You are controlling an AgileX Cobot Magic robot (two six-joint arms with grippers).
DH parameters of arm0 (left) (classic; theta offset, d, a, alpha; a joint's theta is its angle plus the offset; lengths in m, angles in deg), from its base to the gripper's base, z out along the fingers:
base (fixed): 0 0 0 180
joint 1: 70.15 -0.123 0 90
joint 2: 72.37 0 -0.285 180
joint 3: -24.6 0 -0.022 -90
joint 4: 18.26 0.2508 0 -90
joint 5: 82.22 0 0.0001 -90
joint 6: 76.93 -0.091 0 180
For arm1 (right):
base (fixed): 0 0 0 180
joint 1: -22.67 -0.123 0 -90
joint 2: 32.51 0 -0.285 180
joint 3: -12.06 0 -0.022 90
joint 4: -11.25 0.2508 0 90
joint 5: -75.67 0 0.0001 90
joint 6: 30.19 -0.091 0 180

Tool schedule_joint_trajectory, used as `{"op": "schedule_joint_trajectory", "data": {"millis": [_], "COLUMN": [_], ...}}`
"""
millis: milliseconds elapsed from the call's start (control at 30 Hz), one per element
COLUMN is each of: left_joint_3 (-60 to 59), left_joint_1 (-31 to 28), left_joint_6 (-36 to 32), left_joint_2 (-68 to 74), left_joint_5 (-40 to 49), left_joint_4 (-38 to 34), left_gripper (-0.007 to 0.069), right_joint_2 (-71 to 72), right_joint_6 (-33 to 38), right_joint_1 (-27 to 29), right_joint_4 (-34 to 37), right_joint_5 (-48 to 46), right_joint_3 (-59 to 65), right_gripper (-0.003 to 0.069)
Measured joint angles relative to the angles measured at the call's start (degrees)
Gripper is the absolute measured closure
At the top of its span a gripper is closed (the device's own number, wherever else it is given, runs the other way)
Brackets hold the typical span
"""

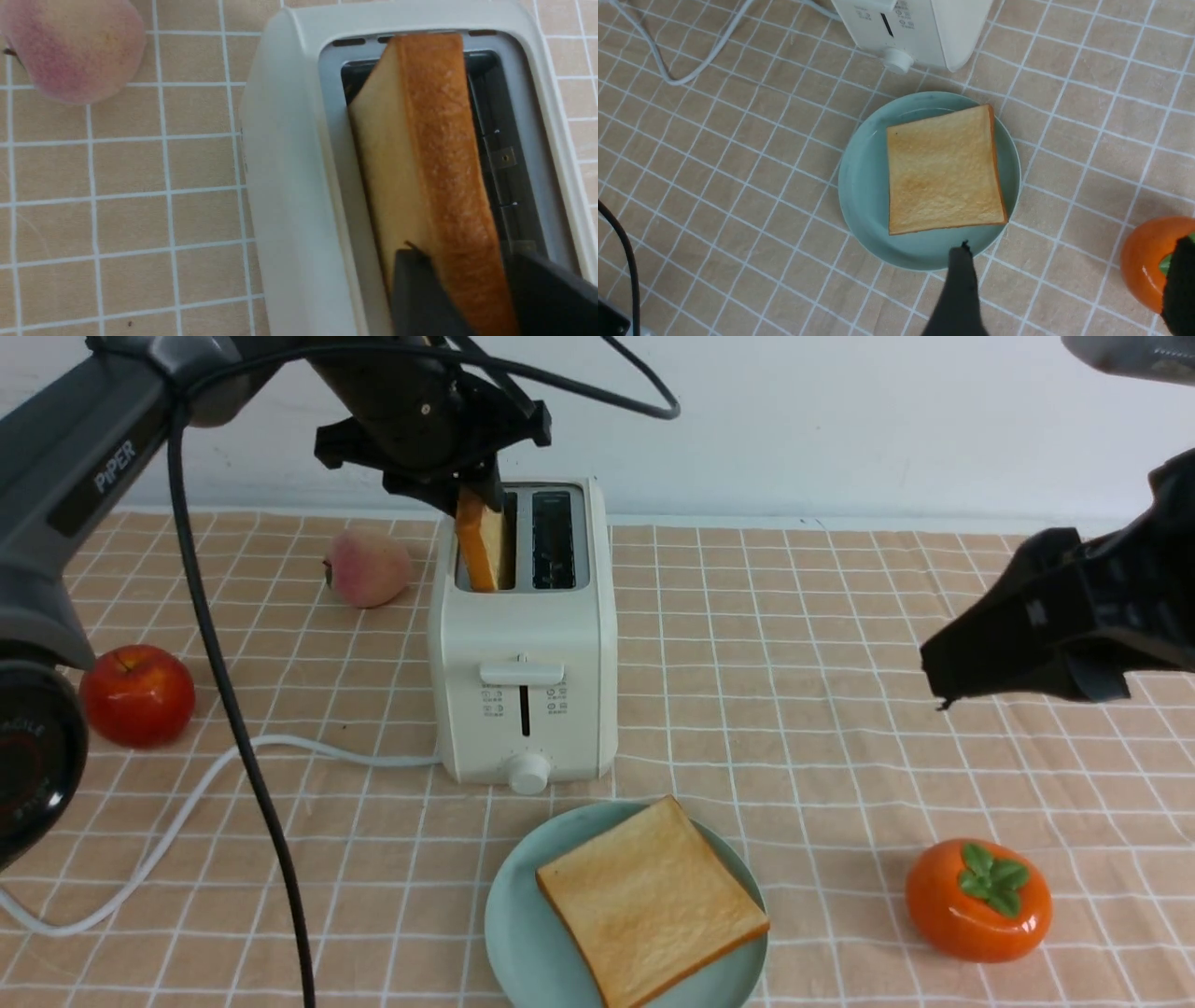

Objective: Take toasted bread from bread machine on light coffee tablecloth place on plate.
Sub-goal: 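Reach for a toast slice standing in the toaster with the left gripper, then place the slice of bread on the plate with the left gripper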

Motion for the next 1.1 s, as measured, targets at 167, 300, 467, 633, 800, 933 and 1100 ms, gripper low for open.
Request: {"op": "schedule_joint_trajectory", "data": {"millis": [167,300,467,633,800,933,1100], "left_joint_3": [0.0,0.0,0.5,-8.9,-29.9,-50.9,-69.6], "left_joint_1": [-0.4,-0.9,-1.1,-1.1,-1.1,-1.0,-0.8], "left_joint_6": [0.2,-0.8,-5.9,-10.0,-22.7,-36.4,-51.9], "left_joint_2": [-4.3,-14.5,-25.5,-33.2,-36.2,-35.8,-35.2], "left_joint_5": [0.1,1.9,8.3,8.3,8.3,2.1,-13.3], "left_joint_4": [0.9,2.1,0.3,-10.7,-34.7,-51.5,-68.7], "left_gripper": [0.0573,0.0572,0.0572,0.0572,0.0572,0.0572,0.0572], "right_joint_2": [0.0,0.0,0.0,0.3,0.5,0.7,0.9], "right_joint_6": [0.0,0.0,0.0,0.0,0.0,0.0,0.0], "right_joint_1": [0.0,0.0,0.0,0.0,0.0,0.0,0.0], "right_joint_4": [0.0,-0.7,-1.8,-2.0,-2.0,-2.0,-2.1], "right_joint_5": [-0.1,-0.1,-0.6,-1.1,-1.3,-1.9,-2.7], "right_joint_3": [0.0,0.0,0.0,0.0,0.0,0.0,0.0], "right_gripper": [0.0117,0.0117,0.0117,0.0117,0.0117,0.0117,0.0117]}}
